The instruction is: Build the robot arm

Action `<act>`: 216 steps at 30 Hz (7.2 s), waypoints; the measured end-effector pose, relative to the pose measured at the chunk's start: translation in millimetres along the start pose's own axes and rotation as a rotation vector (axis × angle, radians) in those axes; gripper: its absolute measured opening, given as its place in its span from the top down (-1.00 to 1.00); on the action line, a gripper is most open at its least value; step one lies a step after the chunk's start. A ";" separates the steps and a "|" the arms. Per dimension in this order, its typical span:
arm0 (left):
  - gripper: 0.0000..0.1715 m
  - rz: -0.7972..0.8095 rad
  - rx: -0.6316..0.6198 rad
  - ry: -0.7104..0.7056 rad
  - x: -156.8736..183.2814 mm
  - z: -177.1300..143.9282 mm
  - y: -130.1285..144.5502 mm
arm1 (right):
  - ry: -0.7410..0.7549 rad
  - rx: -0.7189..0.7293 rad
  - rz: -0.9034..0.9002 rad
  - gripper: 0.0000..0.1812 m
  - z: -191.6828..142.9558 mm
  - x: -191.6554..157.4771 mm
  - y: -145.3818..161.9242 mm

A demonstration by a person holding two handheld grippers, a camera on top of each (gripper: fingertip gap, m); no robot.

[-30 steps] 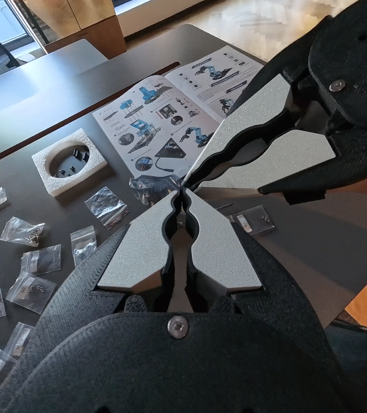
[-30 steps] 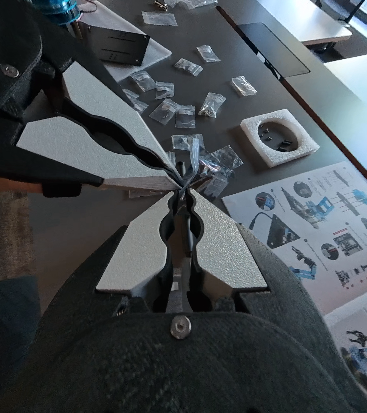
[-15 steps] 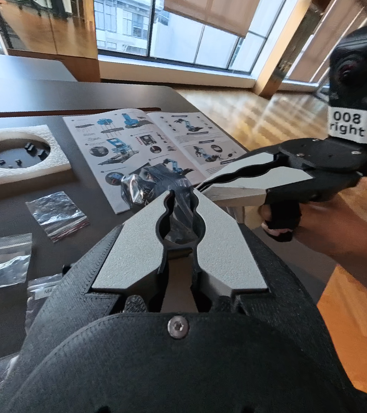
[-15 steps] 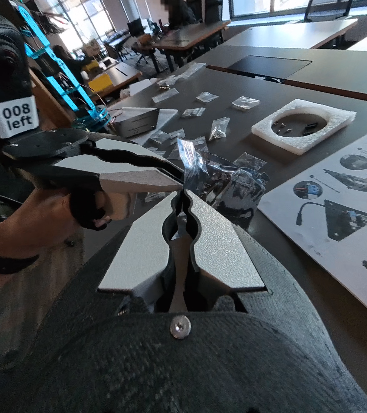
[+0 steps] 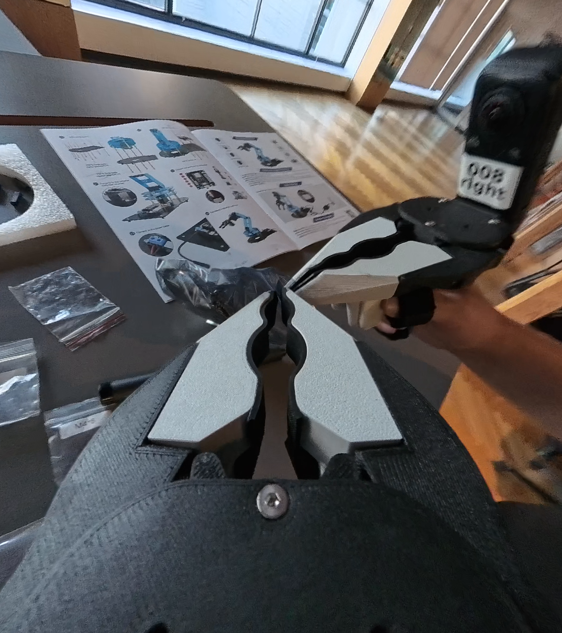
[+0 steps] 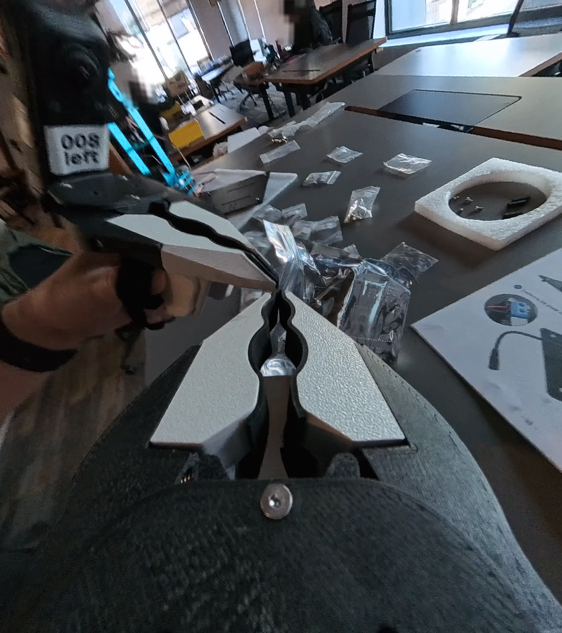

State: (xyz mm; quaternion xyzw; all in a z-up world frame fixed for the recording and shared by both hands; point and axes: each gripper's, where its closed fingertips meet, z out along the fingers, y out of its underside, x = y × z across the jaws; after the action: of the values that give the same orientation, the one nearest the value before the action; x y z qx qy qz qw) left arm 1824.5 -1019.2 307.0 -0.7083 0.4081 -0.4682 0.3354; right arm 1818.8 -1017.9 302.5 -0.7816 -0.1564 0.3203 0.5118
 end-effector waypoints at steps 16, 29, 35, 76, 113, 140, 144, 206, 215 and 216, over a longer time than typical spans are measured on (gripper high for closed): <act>1.00 -0.177 -0.002 0.128 2.0 -5.4 -8.6 | 0.069 -0.040 -0.196 1.00 1.9 -4.3 -10.1; 1.00 0.061 -0.044 -0.297 -23.3 -7.5 -6.4 | 0.247 -0.073 -0.230 1.00 19.3 5.8 -11.2; 1.00 -0.071 0.034 -0.130 -11.3 -12.4 -12.0 | 0.197 -0.059 -0.318 1.00 13.9 -5.3 -16.2; 1.00 -0.274 0.010 -0.368 -67.0 2.7 26.3 | 0.551 -0.337 -0.540 1.00 52.5 30.8 17.2; 1.00 0.253 0.081 -0.504 -53.7 -24.2 -15.0 | 0.193 -0.378 -0.419 0.99 56.8 10.0 -17.1; 0.73 0.090 0.187 -0.159 -33.6 -42.4 -18.1 | -0.133 -0.061 0.142 1.00 46.2 -16.6 -21.2; 0.60 0.169 0.158 -0.202 -32.5 -47.8 -19.9 | -0.192 -0.043 0.167 1.00 45.7 -22.2 -21.9; 0.68 0.224 0.066 0.140 -130.8 -48.5 -153.4 | 0.077 0.126 -0.050 1.00 118.0 58.7 -163.8; 0.64 0.154 -0.010 0.060 -149.2 -38.4 -140.1 | 0.090 0.048 0.017 1.00 138.0 74.3 -143.2; 0.60 0.154 -0.018 0.045 -152.4 -35.9 -138.4 | 0.077 0.044 0.021 1.00 140.0 73.1 -142.3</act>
State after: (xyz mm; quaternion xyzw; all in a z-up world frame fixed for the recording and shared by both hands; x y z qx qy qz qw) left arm 1792.6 -825.4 378.4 -0.6672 0.4731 -0.4530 0.3547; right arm 1792.7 -817.3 367.8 -0.7835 -0.1213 0.2986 0.5312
